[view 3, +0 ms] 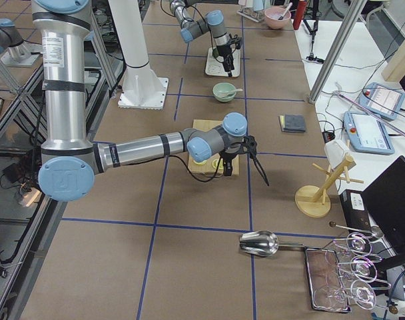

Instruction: Put spoon and bun in bowl

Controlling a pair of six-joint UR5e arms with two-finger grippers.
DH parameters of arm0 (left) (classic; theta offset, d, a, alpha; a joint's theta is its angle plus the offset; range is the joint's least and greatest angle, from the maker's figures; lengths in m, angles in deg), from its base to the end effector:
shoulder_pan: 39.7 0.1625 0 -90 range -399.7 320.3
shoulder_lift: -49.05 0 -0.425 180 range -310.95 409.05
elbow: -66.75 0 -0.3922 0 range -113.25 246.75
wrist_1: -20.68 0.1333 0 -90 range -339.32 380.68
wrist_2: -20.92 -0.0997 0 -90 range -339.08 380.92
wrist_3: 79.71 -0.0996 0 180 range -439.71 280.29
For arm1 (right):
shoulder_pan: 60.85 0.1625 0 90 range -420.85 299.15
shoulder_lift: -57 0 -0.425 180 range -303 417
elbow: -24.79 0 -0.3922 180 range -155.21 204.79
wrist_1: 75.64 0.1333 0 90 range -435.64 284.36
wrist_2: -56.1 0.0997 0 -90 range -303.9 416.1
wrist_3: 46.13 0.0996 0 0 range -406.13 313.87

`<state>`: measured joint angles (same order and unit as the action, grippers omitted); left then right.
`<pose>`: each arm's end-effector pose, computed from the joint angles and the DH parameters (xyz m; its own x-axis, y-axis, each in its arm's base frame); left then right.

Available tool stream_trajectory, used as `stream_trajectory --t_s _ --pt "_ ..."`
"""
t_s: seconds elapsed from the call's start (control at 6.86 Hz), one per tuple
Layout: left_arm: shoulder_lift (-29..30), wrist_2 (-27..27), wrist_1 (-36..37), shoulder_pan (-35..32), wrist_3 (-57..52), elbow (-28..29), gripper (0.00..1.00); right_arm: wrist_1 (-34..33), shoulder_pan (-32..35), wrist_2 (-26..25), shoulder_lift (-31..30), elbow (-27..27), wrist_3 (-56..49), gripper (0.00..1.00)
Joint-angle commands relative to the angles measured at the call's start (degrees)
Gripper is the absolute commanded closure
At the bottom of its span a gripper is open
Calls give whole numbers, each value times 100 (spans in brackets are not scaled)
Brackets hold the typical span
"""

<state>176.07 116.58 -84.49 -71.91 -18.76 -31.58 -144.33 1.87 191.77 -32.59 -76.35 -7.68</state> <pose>0.4984 -0.4599 0.1848 0.5863 0.2017 -0.7846 0.1980 0.9034 0.3803 -0.1781 -0.4807 0.5133 0.5865 -0.0567 0.8080 0.0259 0.9983 0.0513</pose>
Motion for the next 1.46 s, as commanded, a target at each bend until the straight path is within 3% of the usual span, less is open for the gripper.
stream_trajectory --t_s 0.0,0.15,0.44,0.88,1.02,1.17,1.31 --pt "-667 696 406 -616 -442 -904 18 629 -1239 -1081 642 -89 2188 0" --pt "-739 1144 557 -811 -435 -960 18 577 -1697 -1652 976 -90 2594 1" --pt "-854 1157 559 -830 -391 -1004 16 200 -2148 -2278 1286 -90 3063 4" --pt "-898 1148 559 -830 -364 -1005 13 181 -2413 -2351 1269 50 3064 12" --pt "-907 1148 559 -830 -364 -1005 12 181 -2423 -2360 1217 51 3064 25" --pt "-942 1148 559 -830 -364 -1013 12 172 -2414 -2343 1225 51 3064 79" --pt "-951 1139 559 -830 -364 -1013 12 172 -2414 -2352 1225 33 3038 100"
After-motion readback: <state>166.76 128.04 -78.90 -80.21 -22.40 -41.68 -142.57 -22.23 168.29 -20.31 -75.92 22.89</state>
